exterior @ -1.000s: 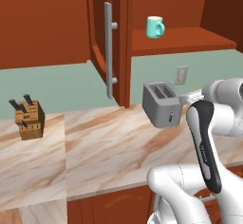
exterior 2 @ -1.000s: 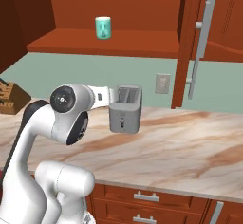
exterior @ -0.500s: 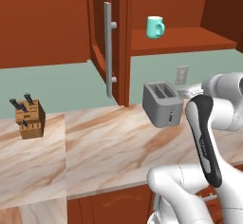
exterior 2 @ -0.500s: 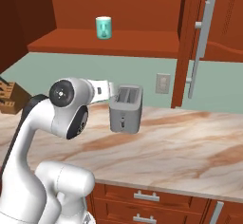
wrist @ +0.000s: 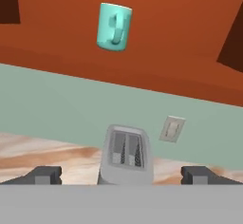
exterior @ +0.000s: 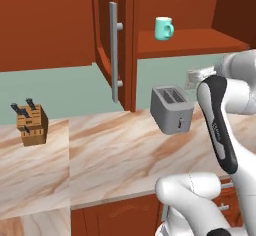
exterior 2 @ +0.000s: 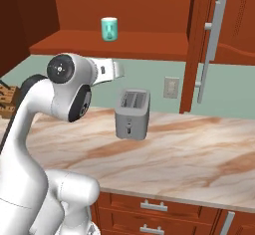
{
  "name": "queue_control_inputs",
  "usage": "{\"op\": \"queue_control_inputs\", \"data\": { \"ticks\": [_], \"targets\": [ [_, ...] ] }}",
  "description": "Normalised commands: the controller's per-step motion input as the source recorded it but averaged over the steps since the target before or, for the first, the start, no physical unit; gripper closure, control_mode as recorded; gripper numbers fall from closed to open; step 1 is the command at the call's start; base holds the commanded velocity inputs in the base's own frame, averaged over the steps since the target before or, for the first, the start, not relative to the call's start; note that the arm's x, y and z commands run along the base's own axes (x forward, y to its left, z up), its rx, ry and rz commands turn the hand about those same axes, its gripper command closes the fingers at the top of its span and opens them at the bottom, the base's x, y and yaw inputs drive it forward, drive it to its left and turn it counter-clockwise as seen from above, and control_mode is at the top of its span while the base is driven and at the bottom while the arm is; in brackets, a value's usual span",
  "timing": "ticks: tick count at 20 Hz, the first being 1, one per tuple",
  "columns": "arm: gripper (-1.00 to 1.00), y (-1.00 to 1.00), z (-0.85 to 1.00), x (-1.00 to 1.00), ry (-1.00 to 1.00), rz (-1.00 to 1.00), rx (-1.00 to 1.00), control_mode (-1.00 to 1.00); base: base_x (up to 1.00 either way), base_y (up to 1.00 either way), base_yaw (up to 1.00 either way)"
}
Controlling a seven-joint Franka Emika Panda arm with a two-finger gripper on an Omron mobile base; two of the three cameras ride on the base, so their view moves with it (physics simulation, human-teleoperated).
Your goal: Open the cabinet directly in front. Then move the liquor and the mug to the dining counter with the jar on it.
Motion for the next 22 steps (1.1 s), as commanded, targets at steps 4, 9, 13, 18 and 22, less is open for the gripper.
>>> {"op": "queue_control_inputs", "data": {
  "ticks": [4,9,13,18,22],
  "targets": [
    [-1.00,0.00,0.76,0.05,0.00,0.00,0.00,-1.00,0.00,0.00,0.00],
    [-1.00,0.00,0.75,0.01,0.00,0.00,0.00,-1.00,0.00,0.00,0.00],
    [-1.00,0.06,0.46,0.09,0.00,0.01,0.03,-1.00,0.00,0.00,0.00],
    [-1.00,0.48,0.03,0.30,0.00,0.01,0.04,-1.00,0.00,0.00,0.00],
    [-1.00,0.30,0.00,0.49,0.00,0.00,0.03,-1.00,0.00,0.00,0.00]
  ]
}}
